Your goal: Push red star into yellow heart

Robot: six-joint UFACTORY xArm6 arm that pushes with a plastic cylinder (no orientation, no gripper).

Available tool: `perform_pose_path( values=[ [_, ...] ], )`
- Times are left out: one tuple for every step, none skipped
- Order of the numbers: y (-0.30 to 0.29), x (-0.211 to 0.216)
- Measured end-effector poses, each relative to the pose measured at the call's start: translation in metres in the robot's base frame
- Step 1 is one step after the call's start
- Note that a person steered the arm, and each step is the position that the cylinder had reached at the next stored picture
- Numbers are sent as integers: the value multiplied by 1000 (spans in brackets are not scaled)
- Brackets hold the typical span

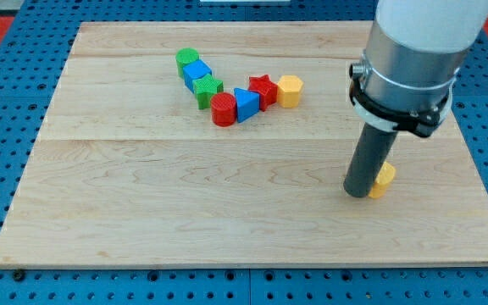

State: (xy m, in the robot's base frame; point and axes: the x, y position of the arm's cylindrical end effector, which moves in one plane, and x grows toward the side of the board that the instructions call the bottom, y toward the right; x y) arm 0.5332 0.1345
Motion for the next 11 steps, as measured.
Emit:
perform_pose_path(
  values=[
    [7,1],
    [-4,-14],
    [-6,-40],
    [-5,-68],
    [-3,-100],
    [3,-133],
    [11,-166],
    [11,-203],
    [-6,-242],
    [-45,-259],
    [-103,-259]
  ],
)
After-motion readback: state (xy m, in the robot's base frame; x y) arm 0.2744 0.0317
